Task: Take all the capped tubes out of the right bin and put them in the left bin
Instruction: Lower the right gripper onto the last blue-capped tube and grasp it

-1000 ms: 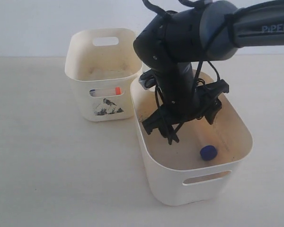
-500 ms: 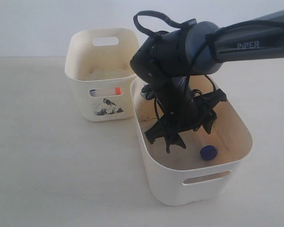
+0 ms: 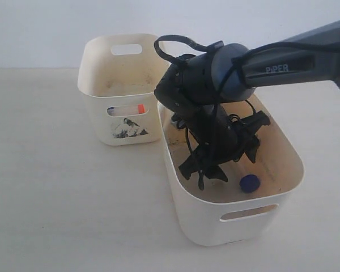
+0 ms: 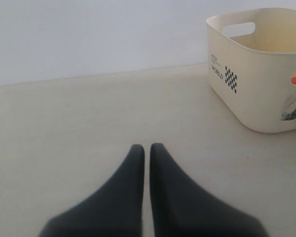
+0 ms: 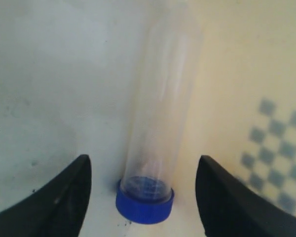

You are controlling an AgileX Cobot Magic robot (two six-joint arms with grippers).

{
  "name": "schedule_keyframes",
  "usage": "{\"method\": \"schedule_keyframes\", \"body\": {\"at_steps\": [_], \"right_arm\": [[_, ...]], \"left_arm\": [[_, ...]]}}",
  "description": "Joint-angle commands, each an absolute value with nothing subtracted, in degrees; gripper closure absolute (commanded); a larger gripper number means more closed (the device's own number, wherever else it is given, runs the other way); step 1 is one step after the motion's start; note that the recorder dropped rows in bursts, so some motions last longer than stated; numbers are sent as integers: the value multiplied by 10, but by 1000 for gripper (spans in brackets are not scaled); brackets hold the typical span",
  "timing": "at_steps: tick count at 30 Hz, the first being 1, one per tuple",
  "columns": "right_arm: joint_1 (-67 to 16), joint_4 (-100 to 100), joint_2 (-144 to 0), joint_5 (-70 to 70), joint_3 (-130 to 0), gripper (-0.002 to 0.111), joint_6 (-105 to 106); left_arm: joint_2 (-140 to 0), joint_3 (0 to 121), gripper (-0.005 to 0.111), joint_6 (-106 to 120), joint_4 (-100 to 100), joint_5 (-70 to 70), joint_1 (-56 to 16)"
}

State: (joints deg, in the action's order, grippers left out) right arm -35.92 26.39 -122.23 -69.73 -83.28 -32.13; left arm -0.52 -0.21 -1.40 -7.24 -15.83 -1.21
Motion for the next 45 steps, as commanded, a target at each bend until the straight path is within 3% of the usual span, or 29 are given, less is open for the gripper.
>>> {"method": "schedule_keyframes", "body": {"at_steps": [1, 21, 23, 26, 27, 45], "right_arm": [[-360, 274, -1230, -700, -833, 50, -325], [-360, 288, -1266, -700, -833, 50, -332], [-360, 288, -1266, -700, -833, 61, -332], [-360, 288, -1266, -700, -833, 104, -328], [-360, 288, -1266, -700, -833, 108, -328], [-360, 304, -1134, -700, -835, 108, -295]], "left_arm": [[-4, 0, 102, -21, -69, -150, -11], [-4, 0, 102, -21, -69, -150, -11], [-4, 0, 102, -21, -69, -150, -11], [-4, 0, 102, -21, -69, -150, -11], [-4, 0, 102, -21, -69, -150, -11], [-4, 0, 102, -21, -69, -150, -11]]}}
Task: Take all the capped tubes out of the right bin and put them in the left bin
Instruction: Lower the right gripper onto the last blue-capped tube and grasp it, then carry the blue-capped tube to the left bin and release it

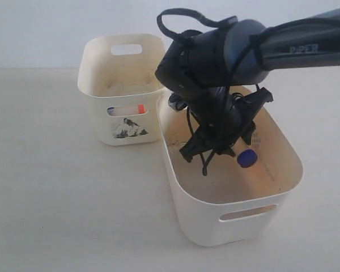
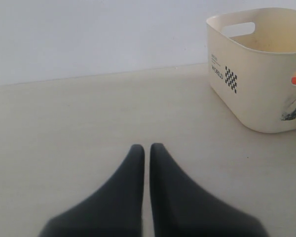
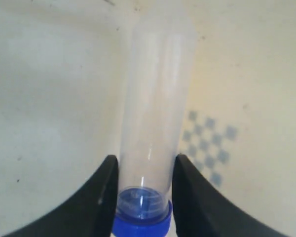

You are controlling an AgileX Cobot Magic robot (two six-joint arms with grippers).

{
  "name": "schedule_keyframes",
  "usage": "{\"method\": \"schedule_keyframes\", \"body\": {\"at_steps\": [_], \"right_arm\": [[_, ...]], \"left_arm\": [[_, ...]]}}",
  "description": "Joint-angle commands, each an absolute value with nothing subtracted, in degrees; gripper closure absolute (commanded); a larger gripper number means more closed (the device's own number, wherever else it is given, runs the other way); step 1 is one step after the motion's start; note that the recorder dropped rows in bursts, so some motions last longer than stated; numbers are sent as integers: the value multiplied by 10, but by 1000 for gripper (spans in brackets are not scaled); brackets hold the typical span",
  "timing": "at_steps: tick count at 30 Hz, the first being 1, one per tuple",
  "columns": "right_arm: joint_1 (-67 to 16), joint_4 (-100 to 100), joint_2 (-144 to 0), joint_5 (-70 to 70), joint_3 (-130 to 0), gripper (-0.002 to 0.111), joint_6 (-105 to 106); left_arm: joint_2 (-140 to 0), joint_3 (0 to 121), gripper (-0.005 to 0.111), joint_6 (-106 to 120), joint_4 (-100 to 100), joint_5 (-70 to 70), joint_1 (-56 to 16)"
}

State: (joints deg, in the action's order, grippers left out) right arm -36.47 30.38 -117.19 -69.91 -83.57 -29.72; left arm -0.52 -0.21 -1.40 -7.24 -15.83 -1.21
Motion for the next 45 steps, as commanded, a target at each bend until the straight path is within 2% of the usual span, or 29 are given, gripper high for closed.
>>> {"method": "schedule_keyframes", "body": {"at_steps": [1, 9, 19, 27, 33, 41, 45], "right_arm": [[-360, 301, -1125, -700, -835, 108, -295], [-360, 296, -1029, -698, -835, 108, -295], [-360, 246, -974, -622, -835, 108, -289], [-360, 178, -965, -459, -842, 108, -290], [-360, 166, -966, -291, -842, 108, -296], [-358, 173, -970, 0, -842, 108, -291], [-351, 171, -995, 72, -842, 108, -285]], "left_arm": [[-4, 0, 102, -21, -69, -150, -11], [-4, 0, 102, -21, -69, -150, -11], [-4, 0, 102, -21, -69, -150, -11], [-4, 0, 102, -21, -69, -150, -11], [-4, 0, 102, -21, -69, -150, -11], [-4, 0, 102, -21, -69, -150, -11], [-4, 0, 102, -21, -69, -150, -11]]}}
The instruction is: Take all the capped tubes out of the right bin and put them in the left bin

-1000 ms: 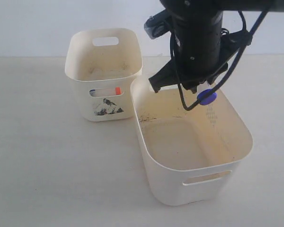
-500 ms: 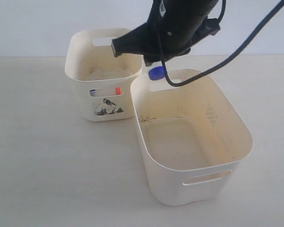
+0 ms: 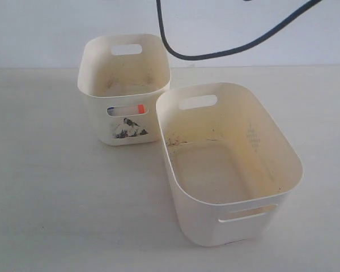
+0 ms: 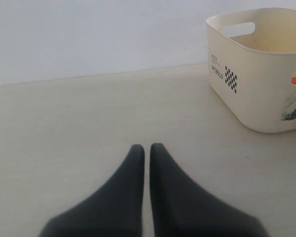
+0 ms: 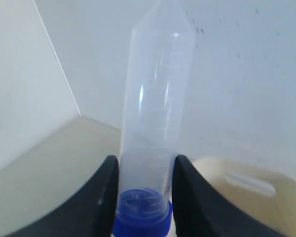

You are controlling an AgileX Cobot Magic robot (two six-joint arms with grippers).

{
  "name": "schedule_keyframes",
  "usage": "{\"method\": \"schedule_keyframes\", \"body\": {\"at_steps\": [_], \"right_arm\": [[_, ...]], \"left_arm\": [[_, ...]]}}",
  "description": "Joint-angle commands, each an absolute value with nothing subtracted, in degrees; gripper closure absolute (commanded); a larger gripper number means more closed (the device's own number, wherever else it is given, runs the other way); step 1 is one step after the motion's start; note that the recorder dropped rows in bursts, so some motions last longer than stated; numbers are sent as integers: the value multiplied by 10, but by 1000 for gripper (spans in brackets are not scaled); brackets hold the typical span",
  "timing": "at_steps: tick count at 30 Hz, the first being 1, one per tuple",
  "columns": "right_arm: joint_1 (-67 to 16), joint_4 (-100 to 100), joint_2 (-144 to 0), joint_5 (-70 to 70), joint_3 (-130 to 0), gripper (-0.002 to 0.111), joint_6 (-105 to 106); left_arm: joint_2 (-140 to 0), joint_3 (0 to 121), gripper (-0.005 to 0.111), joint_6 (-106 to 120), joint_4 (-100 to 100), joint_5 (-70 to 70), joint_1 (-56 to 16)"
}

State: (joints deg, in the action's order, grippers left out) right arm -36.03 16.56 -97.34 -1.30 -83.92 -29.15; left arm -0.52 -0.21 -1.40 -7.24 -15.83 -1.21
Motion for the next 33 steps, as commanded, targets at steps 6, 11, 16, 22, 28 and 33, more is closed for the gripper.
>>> {"method": "schedule_keyframes", "body": {"at_steps": [6, 11, 16, 22, 28, 33], "right_arm": [[-318, 167, -1078, 134, -842, 108, -286], [-300, 126, -1126, 115, -842, 108, -326], [-300, 112, -1150, 62, -842, 105, -359], [-300, 110, -1157, 22, -842, 46, -369], [-300, 110, -1152, 9, -842, 13, -371], [-300, 108, -1095, -53, -842, 41, -376]], "left_arm": [[-4, 0, 102, -21, -69, -150, -11], [-4, 0, 102, -21, -69, -150, -11], [-4, 0, 102, -21, -69, -150, -11], [-4, 0, 102, -21, -69, -150, -11], [-4, 0, 102, -21, -69, -150, -11], [-4, 0, 102, -21, -69, -150, -11]]}}
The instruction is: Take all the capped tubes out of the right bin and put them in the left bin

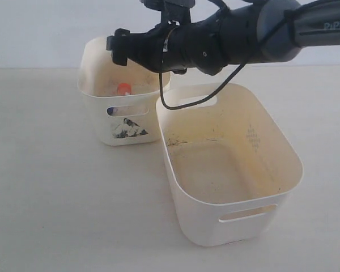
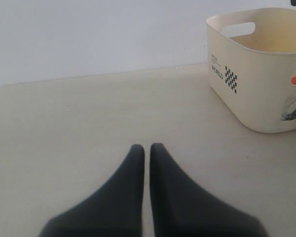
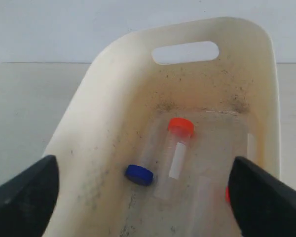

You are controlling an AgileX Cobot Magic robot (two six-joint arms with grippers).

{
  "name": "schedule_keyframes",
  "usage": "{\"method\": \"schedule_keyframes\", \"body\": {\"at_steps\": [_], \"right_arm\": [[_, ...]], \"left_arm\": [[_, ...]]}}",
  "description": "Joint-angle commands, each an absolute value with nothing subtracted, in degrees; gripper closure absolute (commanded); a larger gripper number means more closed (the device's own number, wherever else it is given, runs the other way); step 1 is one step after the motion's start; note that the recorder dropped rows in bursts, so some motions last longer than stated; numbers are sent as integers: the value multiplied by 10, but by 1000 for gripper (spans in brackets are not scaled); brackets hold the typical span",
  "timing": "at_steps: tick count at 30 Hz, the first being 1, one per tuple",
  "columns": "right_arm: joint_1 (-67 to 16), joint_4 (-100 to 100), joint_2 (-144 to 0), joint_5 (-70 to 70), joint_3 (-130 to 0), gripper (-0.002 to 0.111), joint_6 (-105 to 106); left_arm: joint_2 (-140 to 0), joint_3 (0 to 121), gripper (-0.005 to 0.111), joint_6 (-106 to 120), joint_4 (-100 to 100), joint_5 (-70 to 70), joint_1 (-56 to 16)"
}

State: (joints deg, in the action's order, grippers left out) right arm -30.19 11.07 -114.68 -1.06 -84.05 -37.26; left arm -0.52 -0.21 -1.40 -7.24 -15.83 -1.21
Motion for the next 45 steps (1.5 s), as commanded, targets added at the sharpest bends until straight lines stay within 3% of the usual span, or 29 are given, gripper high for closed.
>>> {"method": "schedule_keyframes", "body": {"at_steps": [1, 5, 6, 14, 28, 32, 38, 45], "right_arm": [[-300, 108, -1081, -72, -842, 49, -376], [-300, 108, -1002, -199, -842, 103, -351], [-300, 108, -984, -231, -842, 108, -347], [-322, 101, -910, -493, -842, 107, -328], [-322, 152, -851, -448, -828, 107, -322], [-312, 214, -692, -280, -707, 107, -292], [-121, 176, -399, -220, -409, 107, -380], [-22, 177, -154, -45, -128, 107, -379]], "left_arm": [[-4, 0, 102, -21, -69, -150, -11], [-4, 0, 102, -21, -69, -150, -11], [-4, 0, 102, -21, -69, -150, -11], [-4, 0, 102, -21, -69, -150, -11], [-4, 0, 102, -21, -69, -150, -11], [-4, 0, 102, -21, -69, -150, -11], [-4, 0, 102, -21, -69, -150, -11], [-4, 0, 102, -21, -69, -150, -11]]}}
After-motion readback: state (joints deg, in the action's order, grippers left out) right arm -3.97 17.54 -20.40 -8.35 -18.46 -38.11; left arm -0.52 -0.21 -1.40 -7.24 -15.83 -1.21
